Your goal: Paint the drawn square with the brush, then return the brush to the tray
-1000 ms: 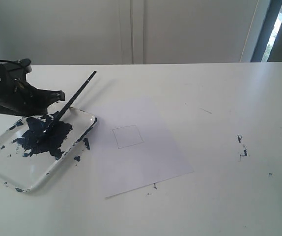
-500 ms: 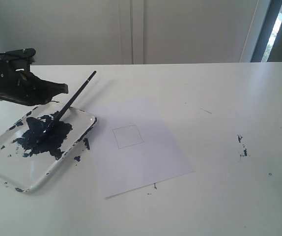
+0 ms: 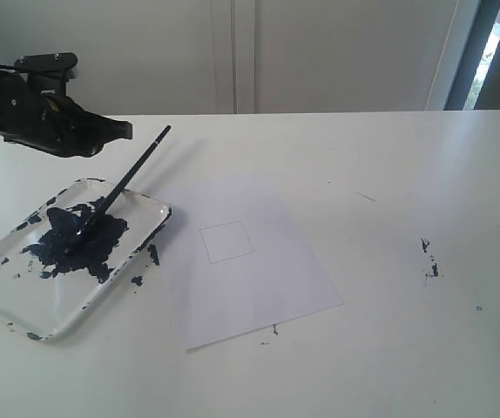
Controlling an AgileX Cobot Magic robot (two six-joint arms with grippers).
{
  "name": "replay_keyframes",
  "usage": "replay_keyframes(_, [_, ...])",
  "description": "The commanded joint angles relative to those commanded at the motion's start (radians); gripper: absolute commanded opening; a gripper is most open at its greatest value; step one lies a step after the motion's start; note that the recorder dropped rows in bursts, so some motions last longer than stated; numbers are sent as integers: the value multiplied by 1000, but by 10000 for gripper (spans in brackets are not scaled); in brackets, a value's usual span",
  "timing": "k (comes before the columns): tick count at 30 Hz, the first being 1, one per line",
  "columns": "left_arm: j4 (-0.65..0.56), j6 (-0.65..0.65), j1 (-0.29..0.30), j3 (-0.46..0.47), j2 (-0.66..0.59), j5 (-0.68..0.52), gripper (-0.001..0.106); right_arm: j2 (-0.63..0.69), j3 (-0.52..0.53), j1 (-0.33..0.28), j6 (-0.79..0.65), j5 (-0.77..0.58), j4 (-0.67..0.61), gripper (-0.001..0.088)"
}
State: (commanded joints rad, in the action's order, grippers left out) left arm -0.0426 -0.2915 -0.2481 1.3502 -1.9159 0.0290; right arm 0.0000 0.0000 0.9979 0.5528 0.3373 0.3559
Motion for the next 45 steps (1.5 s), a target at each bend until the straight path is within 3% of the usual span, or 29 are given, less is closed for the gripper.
replay_keyframes(9, [0, 12, 0, 0, -11, 12, 0, 0, 0, 0, 0, 0, 0, 0])
replay_keyframes(17, [0, 104, 0, 0, -11, -4, 20, 0, 0, 0, 0, 0, 0, 0])
replay_keyframes(19, [0, 109, 0, 0, -12, -24, 109, 0, 0, 0, 0, 0, 0, 0])
replay_keyframes(22, [4, 97, 4, 0, -27, -36, 369, 0, 0, 0, 0, 0, 0, 0])
replay_keyframes(26, [4, 69, 4, 0, -48, -65, 821, 0, 0, 0, 0, 0, 0, 0])
replay_keyframes(28, [4, 50, 4, 0, -62, -75, 939, 0, 0, 0, 0, 0, 0, 0])
replay_keyframes(41, [4, 63, 5, 0, -129, -41, 969, 0, 0, 0, 0, 0, 0, 0])
replay_keyframes(45, [4, 63, 5, 2, -147, 23, 963, 0, 0, 0, 0, 0, 0, 0])
